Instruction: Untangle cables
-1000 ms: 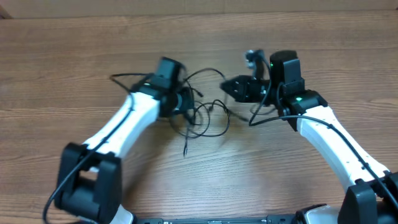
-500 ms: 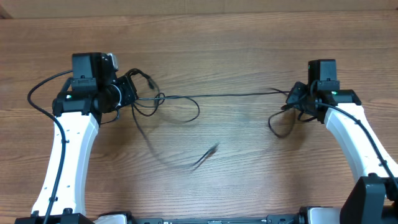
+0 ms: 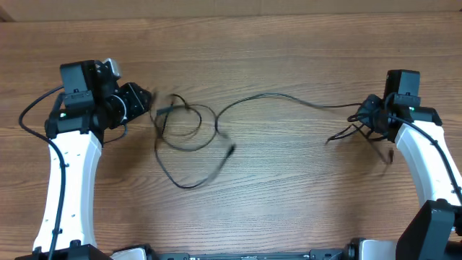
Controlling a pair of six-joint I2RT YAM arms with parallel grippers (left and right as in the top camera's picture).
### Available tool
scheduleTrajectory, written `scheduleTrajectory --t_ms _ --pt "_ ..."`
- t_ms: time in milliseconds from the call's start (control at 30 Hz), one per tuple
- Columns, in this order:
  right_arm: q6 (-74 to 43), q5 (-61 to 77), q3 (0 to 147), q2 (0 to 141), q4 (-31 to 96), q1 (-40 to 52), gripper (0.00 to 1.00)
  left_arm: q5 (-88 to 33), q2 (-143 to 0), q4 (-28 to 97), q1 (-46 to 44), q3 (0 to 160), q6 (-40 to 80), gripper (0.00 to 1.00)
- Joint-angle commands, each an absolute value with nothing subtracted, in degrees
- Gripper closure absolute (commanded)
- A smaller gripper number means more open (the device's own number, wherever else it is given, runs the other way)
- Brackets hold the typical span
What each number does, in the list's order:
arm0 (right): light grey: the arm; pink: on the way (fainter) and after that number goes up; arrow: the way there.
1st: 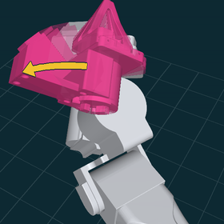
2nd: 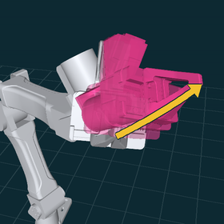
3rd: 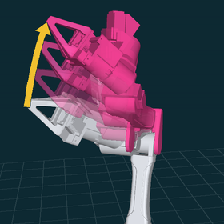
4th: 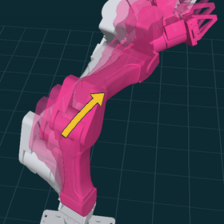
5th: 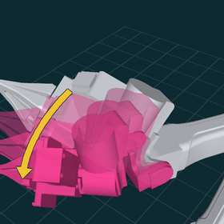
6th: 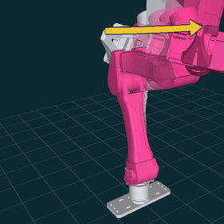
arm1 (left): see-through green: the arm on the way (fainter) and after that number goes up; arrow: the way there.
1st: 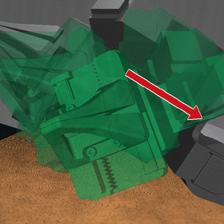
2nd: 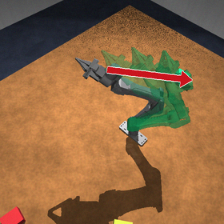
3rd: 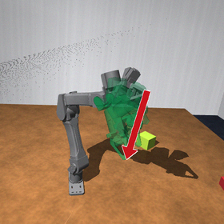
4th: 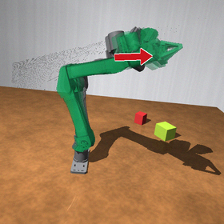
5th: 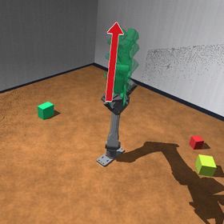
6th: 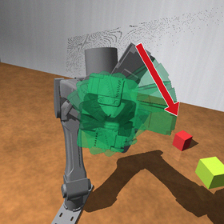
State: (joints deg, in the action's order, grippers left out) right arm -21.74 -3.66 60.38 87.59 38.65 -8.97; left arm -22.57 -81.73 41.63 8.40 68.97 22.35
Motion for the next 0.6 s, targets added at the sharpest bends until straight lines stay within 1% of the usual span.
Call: scheduleTrajectory --t_ms 0,133,233,300,433,567 --pt "-19.68 -1.32 60.88 86.74 37.98 -8.84 0.96 -25.06 -81.62 42.44 5.69 69.52 20.34 0.63" --pt "-19.64 0.54 60.88 86.74 37.71 -8.84 0.96 -24.64 -82.48 43.79 4.38 69.49 19.33 0.64" --pt "-14.31 9.54 60.88 86.74 35.77 -8.84 0.96 -23.2 -83.44 44.88 3.2 69.49 19.25 0.64" --pt "-12.03 11.6 61.14 86.59 34.37 -8.86 0.96 -22.46 -84.16 45.45 2.44 69.49 19.27 0.64" --pt "-11.92 3.9 65.6 86.26 35.48 -9.43 0.96 -22.48 -86.13 46.37 0.25 69.49 19.27 0.64" --pt "-11.92 -4.67 75.57 86.06 40.91 -11.35 0.96 -22.44 -87.94 46.74 -1.63 69.49 19.25 0.64"
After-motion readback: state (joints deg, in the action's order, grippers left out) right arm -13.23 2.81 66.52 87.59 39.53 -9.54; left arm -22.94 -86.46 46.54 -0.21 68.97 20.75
